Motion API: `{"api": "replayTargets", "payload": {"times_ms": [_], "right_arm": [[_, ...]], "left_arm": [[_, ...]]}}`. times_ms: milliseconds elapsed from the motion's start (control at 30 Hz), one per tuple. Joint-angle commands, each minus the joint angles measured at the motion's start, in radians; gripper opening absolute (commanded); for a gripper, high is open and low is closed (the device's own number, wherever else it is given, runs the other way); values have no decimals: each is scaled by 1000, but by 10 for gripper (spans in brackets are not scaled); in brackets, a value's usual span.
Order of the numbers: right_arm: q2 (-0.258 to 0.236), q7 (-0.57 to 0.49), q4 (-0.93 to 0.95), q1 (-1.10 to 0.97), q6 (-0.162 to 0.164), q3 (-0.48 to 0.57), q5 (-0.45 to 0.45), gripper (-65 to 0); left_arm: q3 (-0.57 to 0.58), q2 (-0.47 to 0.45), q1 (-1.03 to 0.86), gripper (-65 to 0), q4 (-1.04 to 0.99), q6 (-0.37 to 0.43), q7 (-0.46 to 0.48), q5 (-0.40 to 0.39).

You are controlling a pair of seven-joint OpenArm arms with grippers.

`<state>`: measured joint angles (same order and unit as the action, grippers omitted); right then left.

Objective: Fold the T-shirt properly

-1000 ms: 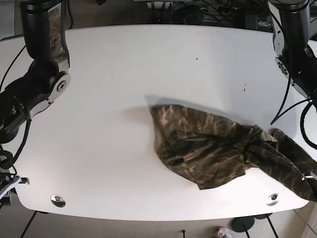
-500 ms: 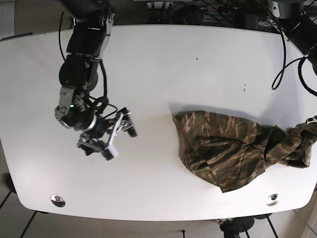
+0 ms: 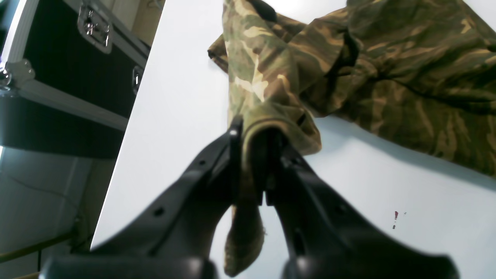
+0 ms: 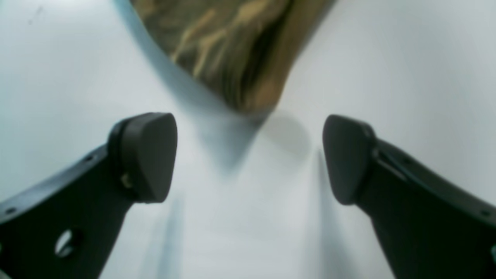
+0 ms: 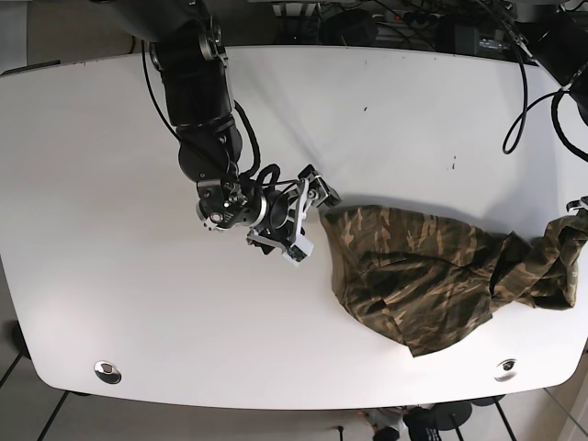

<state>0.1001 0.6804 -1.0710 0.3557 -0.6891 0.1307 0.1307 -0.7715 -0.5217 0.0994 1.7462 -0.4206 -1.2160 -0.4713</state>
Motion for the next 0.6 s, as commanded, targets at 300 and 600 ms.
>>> {"api": "replayTargets", "payload": {"times_ms": [300,600], "right_arm": [[37,-198,203,90,-9,119,17,-140],[-13,-202,120,50,-9,47,19,-631]], "left_arm": [[-4,7,13,-650,14,-1,18,-2],[-4,7,13,-650,16,-1,18,-5]]}}
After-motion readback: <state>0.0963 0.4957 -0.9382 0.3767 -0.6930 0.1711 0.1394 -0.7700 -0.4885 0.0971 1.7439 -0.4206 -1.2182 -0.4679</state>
